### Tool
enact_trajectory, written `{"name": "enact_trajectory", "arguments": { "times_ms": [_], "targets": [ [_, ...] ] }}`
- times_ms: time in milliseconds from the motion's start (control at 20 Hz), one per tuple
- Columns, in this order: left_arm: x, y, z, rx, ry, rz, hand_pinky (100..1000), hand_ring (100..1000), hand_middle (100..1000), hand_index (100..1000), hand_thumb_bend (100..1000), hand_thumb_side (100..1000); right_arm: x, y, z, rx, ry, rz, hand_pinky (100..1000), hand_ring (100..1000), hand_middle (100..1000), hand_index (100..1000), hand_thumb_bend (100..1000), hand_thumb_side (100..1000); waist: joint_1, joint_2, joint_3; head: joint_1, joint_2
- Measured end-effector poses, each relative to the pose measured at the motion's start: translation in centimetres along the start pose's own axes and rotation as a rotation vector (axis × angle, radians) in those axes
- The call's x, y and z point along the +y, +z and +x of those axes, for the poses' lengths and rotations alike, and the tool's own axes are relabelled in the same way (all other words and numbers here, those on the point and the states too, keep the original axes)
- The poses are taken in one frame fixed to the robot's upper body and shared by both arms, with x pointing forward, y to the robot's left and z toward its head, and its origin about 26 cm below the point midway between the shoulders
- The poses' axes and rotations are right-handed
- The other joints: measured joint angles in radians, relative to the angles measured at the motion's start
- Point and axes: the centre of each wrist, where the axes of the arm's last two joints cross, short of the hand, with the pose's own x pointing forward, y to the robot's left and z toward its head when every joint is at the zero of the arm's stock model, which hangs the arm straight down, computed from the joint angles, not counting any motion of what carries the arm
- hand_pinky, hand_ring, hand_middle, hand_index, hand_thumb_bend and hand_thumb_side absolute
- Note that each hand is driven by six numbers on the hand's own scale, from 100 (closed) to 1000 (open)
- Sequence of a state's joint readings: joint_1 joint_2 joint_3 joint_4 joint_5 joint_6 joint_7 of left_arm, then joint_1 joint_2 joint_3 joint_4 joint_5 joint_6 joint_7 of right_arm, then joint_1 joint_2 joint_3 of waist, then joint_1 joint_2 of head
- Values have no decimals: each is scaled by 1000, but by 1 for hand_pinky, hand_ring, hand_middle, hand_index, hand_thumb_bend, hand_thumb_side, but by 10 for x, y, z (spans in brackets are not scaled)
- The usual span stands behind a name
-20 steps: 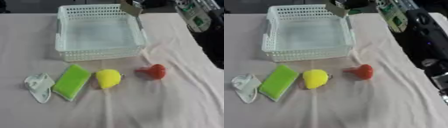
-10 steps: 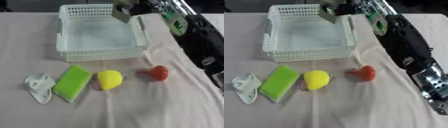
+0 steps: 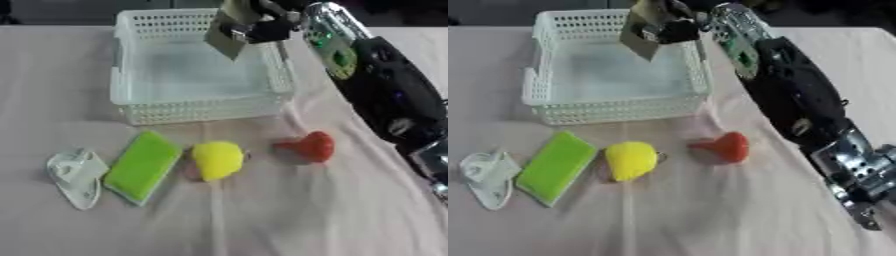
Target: Pick up objects on the table and place them in the box.
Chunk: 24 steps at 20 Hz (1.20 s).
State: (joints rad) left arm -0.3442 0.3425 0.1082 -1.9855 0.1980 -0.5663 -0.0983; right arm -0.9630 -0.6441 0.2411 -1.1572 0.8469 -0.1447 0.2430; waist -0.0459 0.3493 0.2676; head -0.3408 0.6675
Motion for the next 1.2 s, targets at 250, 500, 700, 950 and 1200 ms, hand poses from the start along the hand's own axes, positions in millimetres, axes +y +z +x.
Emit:
{"name": "enact_trajectory", "arguments": {
  "times_ms": [250, 500, 700, 950, 1200],
  "targets": [
    [0, 0, 0, -1, 0, -1, 976, 941, 873, 823, 100, 905, 0, -1, 0, -41, 0, 19, 836, 875, 796, 927, 483, 1000, 1, 0, -2, 2, 0],
    [0, 0, 0, -1, 0, -1, 976, 941, 873, 823, 100, 904, -1, -2, 0, -70, -12, 29, 866, 909, 875, 976, 524, 1000, 1, 0, -7, 7, 0],
    [0, 0, 0, -1, 0, -1, 977, 941, 873, 823, 100, 905, -6, -2, 1, -94, -42, 11, 873, 905, 890, 976, 524, 1000, 1, 0, -9, 13, 0],
    [0, 0, 0, 1, 0, 0, 977, 941, 873, 822, 100, 904, -22, 2, 3, -136, -101, -50, 864, 884, 874, 960, 520, 1000, 2, 0, -23, 22, 1],
    [0, 1, 0, 3, -2, 5, 977, 941, 872, 822, 100, 902, -50, 12, 6, -177, -157, -150, 859, 870, 864, 949, 494, 1000, 7, -1, -37, 29, 1]
  ]
}}
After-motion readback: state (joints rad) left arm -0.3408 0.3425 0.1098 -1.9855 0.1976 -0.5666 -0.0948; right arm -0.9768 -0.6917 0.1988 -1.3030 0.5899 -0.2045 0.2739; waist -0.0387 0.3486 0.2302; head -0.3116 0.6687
